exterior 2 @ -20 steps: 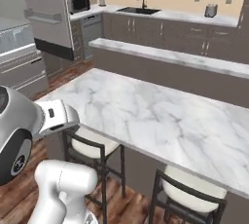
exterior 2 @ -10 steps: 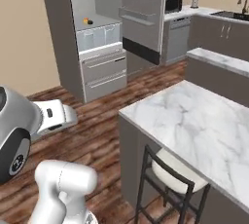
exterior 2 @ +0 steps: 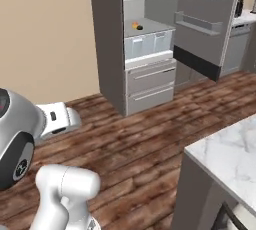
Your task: Take the cheese, fish, and squash from the fridge and place them on the plate on the dining counter to create an appetizer plate.
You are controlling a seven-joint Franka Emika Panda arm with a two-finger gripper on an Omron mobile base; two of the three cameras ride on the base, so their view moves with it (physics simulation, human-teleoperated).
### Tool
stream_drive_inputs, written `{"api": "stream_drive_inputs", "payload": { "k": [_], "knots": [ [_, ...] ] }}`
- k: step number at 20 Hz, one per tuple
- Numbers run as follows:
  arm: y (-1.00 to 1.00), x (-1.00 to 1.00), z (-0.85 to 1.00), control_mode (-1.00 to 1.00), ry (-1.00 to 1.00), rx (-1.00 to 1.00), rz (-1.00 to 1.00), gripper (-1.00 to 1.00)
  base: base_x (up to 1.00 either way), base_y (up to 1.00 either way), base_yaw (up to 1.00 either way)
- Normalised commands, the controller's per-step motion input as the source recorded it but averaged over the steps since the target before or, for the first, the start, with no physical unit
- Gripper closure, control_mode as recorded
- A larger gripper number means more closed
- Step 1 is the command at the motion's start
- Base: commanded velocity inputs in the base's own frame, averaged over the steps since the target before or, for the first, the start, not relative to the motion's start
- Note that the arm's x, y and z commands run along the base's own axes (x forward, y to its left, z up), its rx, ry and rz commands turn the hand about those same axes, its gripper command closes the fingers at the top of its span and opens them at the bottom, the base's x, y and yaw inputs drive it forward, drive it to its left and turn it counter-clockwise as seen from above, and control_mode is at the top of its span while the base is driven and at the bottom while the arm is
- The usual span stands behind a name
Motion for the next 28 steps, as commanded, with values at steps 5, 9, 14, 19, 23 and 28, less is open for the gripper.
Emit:
{"api": "stream_drive_inputs", "payload": {
  "k": [5, 9, 14, 19, 23, 28],
  "knots": [
    [0.00, 0.00, 0.00, 1.00, 0.00, 0.00, 0.00, -1.00, 1.00, 0.43, -0.04],
    [0.00, 0.00, 0.00, 1.00, 0.00, 0.00, 0.00, -1.00, 1.00, 0.19, -0.17],
    [0.00, 0.00, 0.00, 1.00, 0.00, 0.00, 0.00, -1.00, 1.00, 0.03, -0.19],
    [0.00, 0.00, 0.00, 1.00, 0.00, 0.00, 0.00, -1.00, 1.00, 0.00, -0.22],
    [0.00, 0.00, 0.00, 1.00, 0.00, 0.00, 0.00, -1.00, 1.00, -0.02, -0.22],
    [0.00, 0.00, 0.00, 1.00, 0.00, 0.00, 0.00, -1.00, 1.00, -0.19, -0.17]
  ]
}}
